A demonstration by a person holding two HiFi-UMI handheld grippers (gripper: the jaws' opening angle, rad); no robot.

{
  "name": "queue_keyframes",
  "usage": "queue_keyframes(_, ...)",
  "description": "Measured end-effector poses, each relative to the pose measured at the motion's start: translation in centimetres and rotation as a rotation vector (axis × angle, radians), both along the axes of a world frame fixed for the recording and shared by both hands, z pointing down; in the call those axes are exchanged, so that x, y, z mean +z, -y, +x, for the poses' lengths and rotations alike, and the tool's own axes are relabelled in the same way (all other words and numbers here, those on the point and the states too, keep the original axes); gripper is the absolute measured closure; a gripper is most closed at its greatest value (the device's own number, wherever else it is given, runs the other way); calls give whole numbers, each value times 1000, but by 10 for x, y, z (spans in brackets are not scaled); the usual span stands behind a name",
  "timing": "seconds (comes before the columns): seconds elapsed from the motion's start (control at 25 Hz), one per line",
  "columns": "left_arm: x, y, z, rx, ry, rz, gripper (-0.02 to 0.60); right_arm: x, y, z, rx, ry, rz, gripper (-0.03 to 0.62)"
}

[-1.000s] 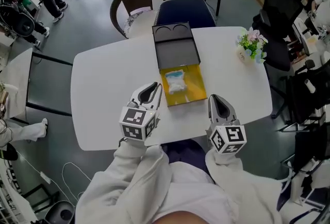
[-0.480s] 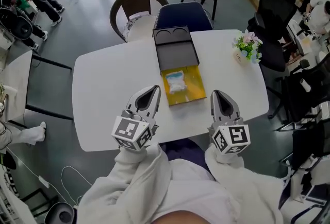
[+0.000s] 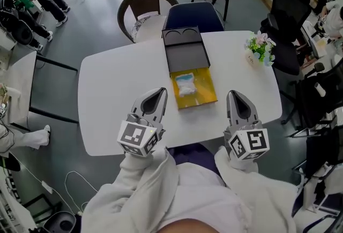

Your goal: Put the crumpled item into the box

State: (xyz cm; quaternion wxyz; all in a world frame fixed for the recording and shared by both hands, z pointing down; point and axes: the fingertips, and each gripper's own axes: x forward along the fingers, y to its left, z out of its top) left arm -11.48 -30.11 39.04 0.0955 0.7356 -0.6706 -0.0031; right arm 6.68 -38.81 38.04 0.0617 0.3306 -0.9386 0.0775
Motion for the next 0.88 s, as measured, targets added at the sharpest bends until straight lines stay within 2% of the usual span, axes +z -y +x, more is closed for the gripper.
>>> queue_keyframes(0.88,12,7,-4,29,-10,-45,566,11,2,-19,-38,2,-51,560)
